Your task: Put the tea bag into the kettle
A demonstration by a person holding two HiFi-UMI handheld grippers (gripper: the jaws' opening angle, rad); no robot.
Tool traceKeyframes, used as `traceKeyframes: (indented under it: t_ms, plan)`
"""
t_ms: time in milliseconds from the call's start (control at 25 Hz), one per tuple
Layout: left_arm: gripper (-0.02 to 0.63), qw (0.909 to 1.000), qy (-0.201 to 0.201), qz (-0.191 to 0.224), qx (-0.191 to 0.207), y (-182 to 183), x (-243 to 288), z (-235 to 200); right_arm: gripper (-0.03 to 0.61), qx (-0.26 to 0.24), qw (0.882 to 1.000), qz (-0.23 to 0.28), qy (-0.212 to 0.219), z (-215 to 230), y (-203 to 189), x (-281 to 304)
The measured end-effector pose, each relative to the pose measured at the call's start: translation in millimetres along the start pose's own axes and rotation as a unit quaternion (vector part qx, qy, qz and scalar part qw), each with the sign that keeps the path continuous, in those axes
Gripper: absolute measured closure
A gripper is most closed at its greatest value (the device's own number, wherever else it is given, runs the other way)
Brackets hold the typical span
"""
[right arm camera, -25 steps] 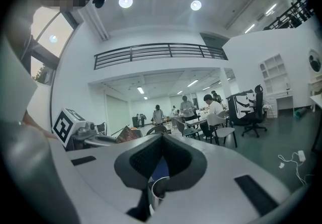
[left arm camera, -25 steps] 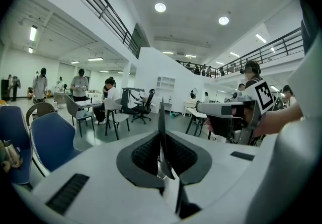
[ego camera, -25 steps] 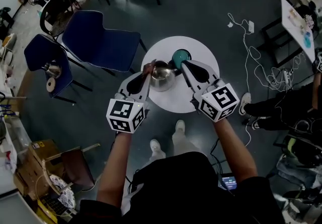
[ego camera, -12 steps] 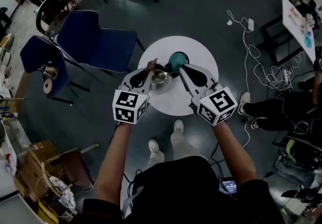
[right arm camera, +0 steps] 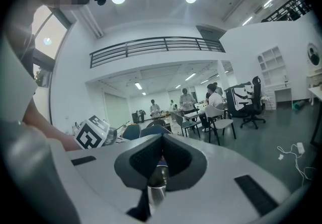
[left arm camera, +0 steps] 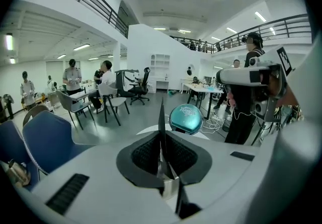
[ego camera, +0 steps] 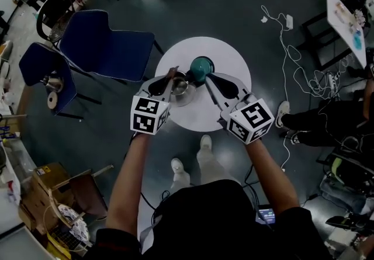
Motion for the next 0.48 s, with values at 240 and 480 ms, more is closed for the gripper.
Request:
traceKeyframes:
  t_ms: [240,480]
  plan:
    - [0.583,0.9996,-0.001,-0.029,0.003,-15,8,-1,0.56,0.01,1.0,-0.005,0.001,6,-10,-1]
    - [0.584,0.9989,-0.003,-0.046,-0.001,-25,13,-1,0.56,0.018,1.0,-0.009,0.0,9,-16,-2]
Point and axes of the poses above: the fingertips, and each gripper's own axes: x forward along the fingers, z to its right, y out of its top, the point moved 5 cm from there along -x, backward along the fingers, and after that the axes turned 15 degrees about z, right-handed, at the moved point
